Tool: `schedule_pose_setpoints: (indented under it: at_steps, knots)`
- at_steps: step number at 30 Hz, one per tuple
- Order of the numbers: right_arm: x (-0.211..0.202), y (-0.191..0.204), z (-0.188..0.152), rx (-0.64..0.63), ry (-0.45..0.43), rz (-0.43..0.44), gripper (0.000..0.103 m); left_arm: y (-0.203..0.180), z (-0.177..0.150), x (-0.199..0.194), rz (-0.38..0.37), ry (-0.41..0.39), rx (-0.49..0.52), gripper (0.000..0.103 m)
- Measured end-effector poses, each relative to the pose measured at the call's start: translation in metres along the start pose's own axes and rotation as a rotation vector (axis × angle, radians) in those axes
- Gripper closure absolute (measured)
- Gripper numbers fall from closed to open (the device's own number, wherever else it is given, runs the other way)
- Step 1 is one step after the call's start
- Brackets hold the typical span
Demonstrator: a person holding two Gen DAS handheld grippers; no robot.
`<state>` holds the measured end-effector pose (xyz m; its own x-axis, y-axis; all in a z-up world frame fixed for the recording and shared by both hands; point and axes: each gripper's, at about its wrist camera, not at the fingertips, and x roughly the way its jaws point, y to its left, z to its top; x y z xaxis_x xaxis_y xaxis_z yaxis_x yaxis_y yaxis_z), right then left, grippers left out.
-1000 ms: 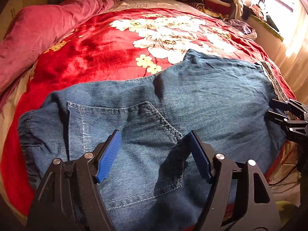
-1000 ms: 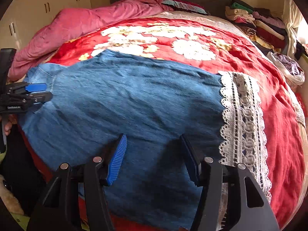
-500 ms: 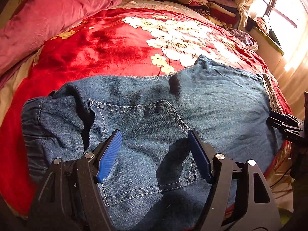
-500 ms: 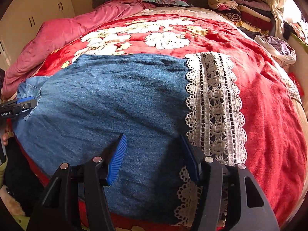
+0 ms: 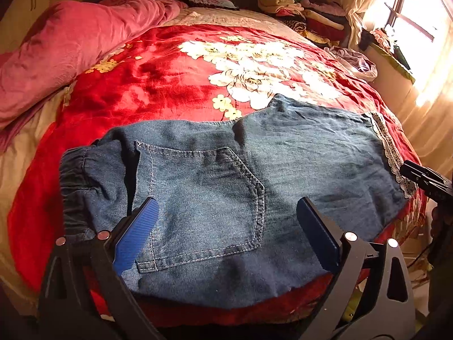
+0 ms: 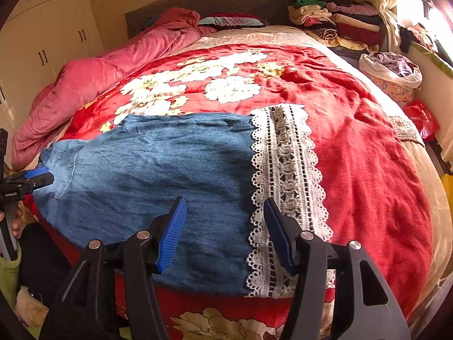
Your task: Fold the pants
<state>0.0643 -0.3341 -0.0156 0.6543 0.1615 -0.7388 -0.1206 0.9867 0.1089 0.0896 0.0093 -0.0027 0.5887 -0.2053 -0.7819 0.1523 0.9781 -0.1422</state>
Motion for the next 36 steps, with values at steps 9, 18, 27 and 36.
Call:
schedule_pose_setpoints:
  at_steps: [9, 18, 27, 36]
  knots:
    - [-0.028, -0.016, 0.000, 0.041, -0.071, -0.042, 0.016, -0.025, 0.011, -0.019, -0.019, -0.036, 0.050, 0.010]
    - [-0.042, -0.026, -0.005, 0.059, -0.087, -0.050, 0.016, -0.065, 0.030, -0.019, -0.035, -0.046, 0.152, 0.010]
    - [-0.040, -0.041, -0.020, 0.101, -0.057, -0.035, 0.016, -0.119, 0.056, 0.011, -0.077, -0.019, 0.279, 0.010]
    - [-0.023, -0.055, -0.037, 0.159, -0.012, -0.008, 0.016, -0.178, 0.081, 0.056, -0.126, 0.021, 0.436, 0.010]
